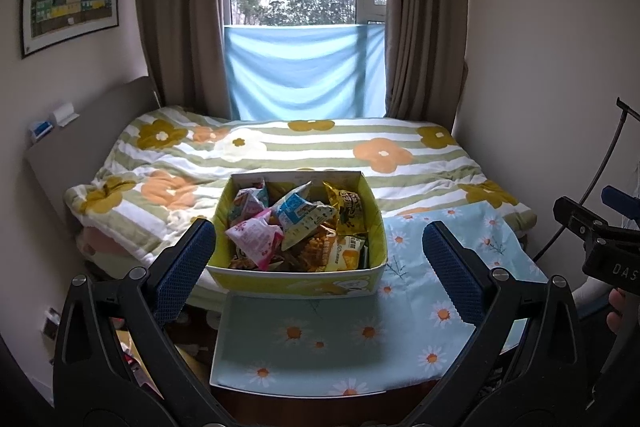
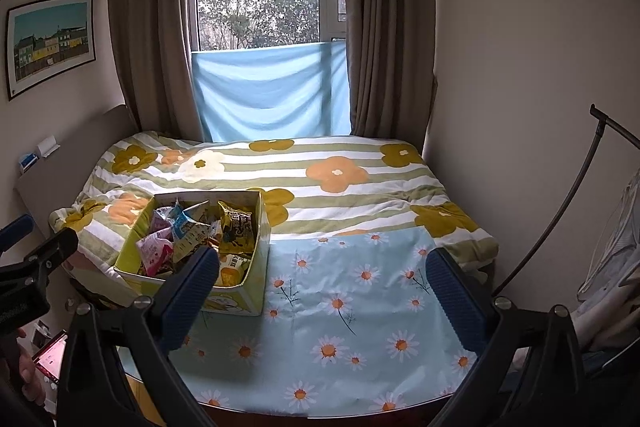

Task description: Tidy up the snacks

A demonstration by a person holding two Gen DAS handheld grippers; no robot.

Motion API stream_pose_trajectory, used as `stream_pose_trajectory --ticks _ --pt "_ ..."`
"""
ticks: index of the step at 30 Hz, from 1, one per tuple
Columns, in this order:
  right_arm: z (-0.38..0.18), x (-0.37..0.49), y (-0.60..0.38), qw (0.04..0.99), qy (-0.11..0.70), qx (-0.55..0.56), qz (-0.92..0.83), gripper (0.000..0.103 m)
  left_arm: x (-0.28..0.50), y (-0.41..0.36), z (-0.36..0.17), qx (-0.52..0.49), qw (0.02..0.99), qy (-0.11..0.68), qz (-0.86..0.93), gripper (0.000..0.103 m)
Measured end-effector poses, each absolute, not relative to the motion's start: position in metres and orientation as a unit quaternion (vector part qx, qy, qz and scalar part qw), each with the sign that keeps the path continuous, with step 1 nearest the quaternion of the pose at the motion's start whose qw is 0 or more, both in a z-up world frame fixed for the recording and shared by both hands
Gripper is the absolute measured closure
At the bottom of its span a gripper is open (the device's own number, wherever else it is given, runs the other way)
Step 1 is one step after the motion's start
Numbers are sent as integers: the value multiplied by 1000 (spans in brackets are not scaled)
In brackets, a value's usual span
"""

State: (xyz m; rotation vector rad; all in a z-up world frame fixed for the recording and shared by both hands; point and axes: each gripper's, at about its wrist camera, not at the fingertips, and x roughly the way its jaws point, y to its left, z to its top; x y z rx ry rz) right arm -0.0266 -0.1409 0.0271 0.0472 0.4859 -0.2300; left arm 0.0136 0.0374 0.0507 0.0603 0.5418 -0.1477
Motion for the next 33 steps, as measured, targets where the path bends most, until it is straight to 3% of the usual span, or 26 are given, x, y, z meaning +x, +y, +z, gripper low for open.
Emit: stream_pose_trajectory --ticks 33 --pt "29 -26 -135 965 236 22 -113 0 5 43 55 38 963 260 -59 0"
